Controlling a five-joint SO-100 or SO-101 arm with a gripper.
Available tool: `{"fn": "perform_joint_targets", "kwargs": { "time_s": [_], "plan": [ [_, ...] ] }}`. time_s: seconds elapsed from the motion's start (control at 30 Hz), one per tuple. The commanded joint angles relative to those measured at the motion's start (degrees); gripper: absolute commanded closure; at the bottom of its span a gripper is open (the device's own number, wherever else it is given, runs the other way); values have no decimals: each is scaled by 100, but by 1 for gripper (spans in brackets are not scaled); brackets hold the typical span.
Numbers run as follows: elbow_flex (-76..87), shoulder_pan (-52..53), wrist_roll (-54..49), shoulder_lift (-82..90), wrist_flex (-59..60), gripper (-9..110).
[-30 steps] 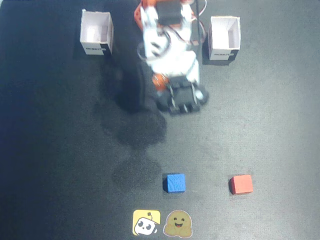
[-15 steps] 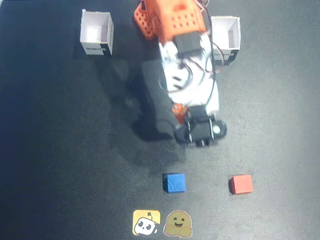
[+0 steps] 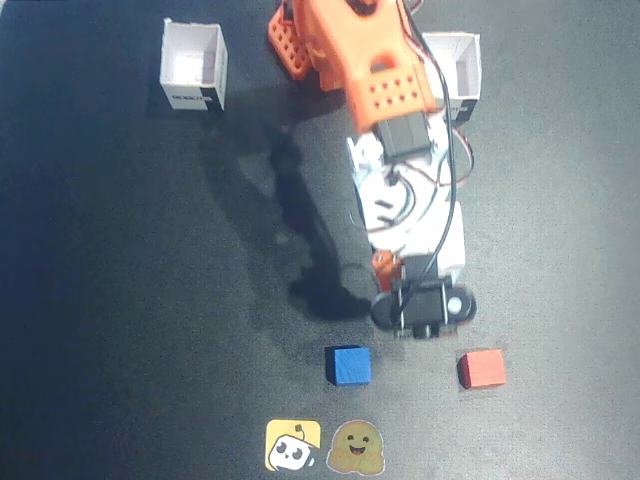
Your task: Put the red cube in the right box and the blue cube in the left box.
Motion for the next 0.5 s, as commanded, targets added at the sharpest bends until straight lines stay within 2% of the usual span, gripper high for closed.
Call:
{"fn": "perform_joint_targets", "kwargs": {
  "time_s": [0.0, 0.47],
  "plan": [
    [-545, -97, 114, -176, -105, 89],
    [-1529, -501, 615, -1213, -316, 87]
  ]
}}
